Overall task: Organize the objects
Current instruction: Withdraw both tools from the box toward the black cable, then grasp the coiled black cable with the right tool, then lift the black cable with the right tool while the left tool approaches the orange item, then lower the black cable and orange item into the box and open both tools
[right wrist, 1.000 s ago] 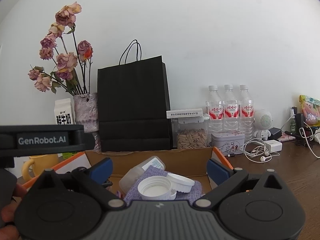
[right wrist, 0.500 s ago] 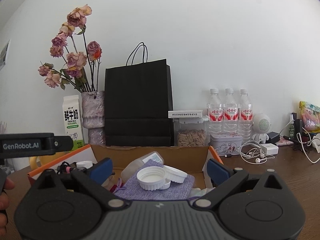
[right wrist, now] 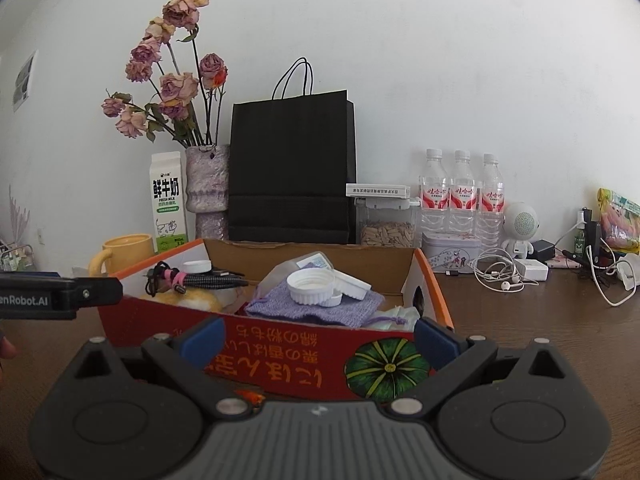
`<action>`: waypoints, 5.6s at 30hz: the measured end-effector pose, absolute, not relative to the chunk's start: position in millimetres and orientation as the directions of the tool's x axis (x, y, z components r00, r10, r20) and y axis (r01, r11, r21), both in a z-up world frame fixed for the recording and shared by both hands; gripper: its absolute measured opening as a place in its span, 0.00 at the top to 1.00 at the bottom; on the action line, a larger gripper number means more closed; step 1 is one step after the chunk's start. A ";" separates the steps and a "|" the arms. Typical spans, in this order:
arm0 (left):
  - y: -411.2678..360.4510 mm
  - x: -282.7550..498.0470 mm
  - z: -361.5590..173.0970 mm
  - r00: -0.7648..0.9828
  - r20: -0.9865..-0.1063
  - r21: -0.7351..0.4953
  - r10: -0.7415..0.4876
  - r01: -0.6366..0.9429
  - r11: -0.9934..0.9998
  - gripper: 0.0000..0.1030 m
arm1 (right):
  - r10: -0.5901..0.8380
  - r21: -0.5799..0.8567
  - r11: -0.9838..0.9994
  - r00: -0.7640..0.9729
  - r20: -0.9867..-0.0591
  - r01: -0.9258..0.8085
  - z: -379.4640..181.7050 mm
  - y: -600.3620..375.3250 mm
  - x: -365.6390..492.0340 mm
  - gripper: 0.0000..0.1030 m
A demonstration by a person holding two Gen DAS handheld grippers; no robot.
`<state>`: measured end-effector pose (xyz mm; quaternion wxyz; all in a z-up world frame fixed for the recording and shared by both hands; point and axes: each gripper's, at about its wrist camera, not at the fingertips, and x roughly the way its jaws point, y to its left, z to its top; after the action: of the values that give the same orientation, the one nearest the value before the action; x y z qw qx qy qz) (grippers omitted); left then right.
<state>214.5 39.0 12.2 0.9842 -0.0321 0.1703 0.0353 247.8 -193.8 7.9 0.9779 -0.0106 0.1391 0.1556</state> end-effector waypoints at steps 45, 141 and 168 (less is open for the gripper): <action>47.4 210.2 -6.2 0.885 -0.465 -0.082 0.032 -0.079 0.993 0.00 | 0.383 0.087 0.912 0.756 -0.531 -0.401 -12.5 -144.3 263.9 0.47; -75.8 243.5 -13.1 0.875 -0.457 -0.046 -0.161 0.158 0.986 0.87 | 0.276 0.087 0.961 0.910 -0.308 -0.262 17.0 -248.1 253.4 0.47; -21.8 229.7 50.9 0.972 -0.220 -0.070 -0.089 0.075 0.995 0.87 | 0.308 0.142 0.947 0.943 -0.130 -0.289 22.8 -205.2 251.9 0.47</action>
<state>229.7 -21.8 50.9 0.9924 -0.0305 0.1120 -0.0412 251.9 -205.2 22.8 0.9837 0.0608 0.0753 0.1518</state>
